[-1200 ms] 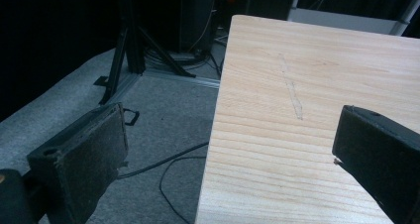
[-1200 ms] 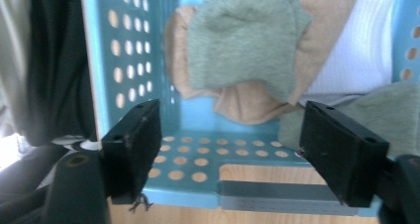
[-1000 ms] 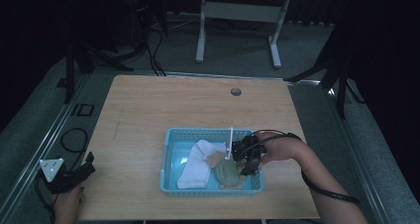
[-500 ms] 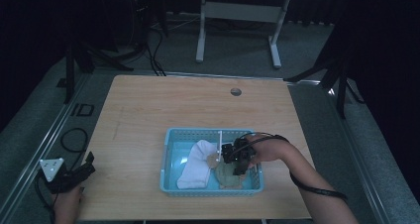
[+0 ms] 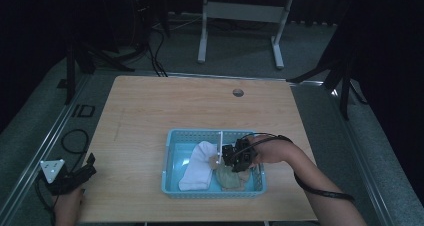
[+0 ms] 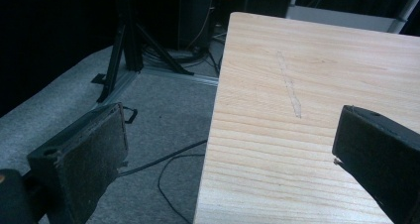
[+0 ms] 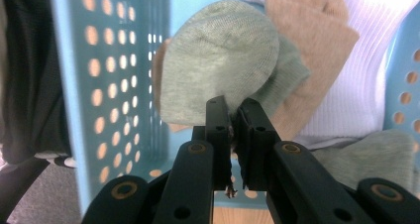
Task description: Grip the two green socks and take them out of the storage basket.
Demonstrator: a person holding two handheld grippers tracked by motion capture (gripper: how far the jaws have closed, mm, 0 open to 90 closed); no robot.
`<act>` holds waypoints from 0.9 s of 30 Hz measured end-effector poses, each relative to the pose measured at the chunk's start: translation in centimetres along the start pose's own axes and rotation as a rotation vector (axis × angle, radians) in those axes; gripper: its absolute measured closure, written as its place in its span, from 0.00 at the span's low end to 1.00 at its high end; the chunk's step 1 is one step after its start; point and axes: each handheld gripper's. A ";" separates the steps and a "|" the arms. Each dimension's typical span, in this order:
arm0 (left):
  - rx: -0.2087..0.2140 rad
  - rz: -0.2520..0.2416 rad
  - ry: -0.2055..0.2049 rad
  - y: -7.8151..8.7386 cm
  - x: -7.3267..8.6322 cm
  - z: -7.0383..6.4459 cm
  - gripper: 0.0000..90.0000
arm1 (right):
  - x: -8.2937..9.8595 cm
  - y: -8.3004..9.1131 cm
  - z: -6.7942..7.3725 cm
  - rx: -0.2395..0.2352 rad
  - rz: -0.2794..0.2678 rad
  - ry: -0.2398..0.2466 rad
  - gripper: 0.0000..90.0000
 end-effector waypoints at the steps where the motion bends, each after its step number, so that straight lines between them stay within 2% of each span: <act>1: 0.001 0.000 0.000 0.0 0.0 0.0 0.01 | 0.0 0.7 0.3 -0.001 -0.007 0.007 0.94; 5: 0.001 0.003 0.000 0.0 0.0 0.0 0.01 | 0.0 1.5 0.4 -0.006 -0.018 0.011 0.94; 9: 0.000 0.004 -0.001 0.0 0.0 0.0 0.01 | 0.3 3.1 0.4 0.001 -0.030 0.013 0.94; 14: 0.001 0.003 -0.001 0.0 0.0 0.0 0.01 | 0.5 4.7 0.6 0.028 -0.043 0.012 0.94; 22: 0.002 0.007 0.000 0.0 0.0 0.0 0.01 | 1.3 6.9 0.7 0.045 -0.083 0.002 0.94; 27: 0.001 0.008 0.000 0.0 0.0 0.0 0.01 | 2.2 8.4 0.9 0.068 -0.100 -0.014 0.94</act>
Point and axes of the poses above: each handheld gripper's, and its own axes: y roughly backward along the jaws, x roughly out of its underside, z roughly to its left, and after that the axes turned 7 degrees about -y, right-handed
